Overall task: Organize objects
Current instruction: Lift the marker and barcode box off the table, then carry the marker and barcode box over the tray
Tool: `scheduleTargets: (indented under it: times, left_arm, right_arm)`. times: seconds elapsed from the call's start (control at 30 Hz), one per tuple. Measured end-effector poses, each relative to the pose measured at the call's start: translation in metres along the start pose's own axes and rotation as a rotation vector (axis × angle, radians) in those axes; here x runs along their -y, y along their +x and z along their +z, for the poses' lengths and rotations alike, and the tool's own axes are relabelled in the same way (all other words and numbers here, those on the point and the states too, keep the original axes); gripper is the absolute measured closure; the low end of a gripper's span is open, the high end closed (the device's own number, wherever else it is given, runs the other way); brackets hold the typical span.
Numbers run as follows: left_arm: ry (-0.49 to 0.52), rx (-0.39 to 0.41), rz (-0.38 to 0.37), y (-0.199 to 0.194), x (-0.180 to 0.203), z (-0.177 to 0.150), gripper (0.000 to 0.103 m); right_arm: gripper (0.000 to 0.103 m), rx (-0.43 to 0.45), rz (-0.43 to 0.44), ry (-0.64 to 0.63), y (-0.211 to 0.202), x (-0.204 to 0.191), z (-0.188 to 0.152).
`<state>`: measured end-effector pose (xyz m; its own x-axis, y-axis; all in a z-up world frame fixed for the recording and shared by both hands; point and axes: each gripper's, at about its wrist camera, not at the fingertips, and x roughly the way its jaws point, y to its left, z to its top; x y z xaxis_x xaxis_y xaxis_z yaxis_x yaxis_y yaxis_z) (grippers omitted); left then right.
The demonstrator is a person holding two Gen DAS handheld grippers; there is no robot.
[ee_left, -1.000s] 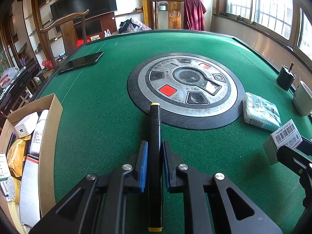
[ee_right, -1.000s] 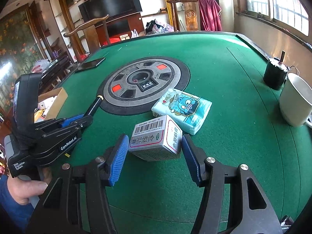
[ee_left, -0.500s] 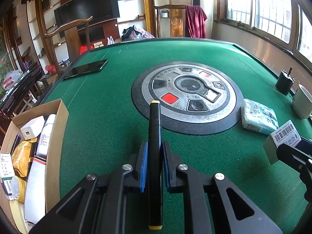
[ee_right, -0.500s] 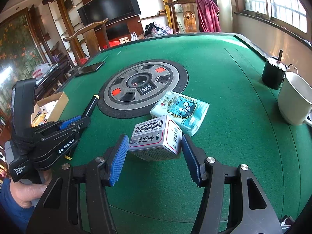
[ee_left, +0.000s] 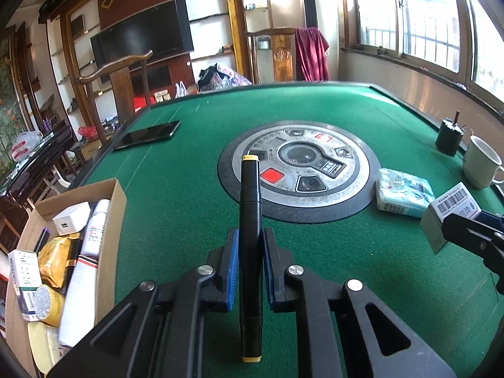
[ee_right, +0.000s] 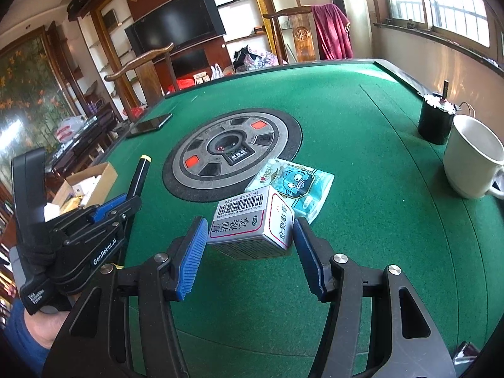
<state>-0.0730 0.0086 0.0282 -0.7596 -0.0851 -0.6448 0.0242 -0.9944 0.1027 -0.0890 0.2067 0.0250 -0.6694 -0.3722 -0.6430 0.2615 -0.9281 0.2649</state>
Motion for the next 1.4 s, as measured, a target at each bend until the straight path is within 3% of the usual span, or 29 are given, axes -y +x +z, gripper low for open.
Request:
scheduleTargets:
  times: [0.43,0.67,0.97,1.07,1.23,1.4]
  left_arm:
    - [-0.013,0.123,-0.032,-0.071,-0.025,-0.019,0.089]
    - [-0.111,0.159,-0.034,-0.103,-0.076,-0.019,0.089]
    - [-0.248,0.147,-0.025,-0.113,-0.148,-0.037,0.089]
    - [-0.255,0.087,-0.088,-0.103,-0.156,-0.037,0.089]
    - [-0.269,-0.079,-0.318,-0.068,-0.140,-0.018,0.088]
    - [-0.353,-0.280,-0.333,-0.006,-0.115,0.006,0.088]
  right_arm:
    - [0.046,0.000,0.076,0.025,-0.006,-0.028,-0.012]
    - [0.046,-0.015,0.114,-0.037,-0.003,-0.069,-0.011]
    - [0.046,-0.032,0.187,-0.165,-0.005,-0.143,-0.006]
    - [0.046,-0.025,0.191,-0.178,-0.004,-0.154,-0.003]
    - [0.046,-0.014,0.169,-0.107,-0.004,-0.140,0.002]
    - [0.046,-0.013,0.164,-0.021,-0.008,-0.111,0.002]
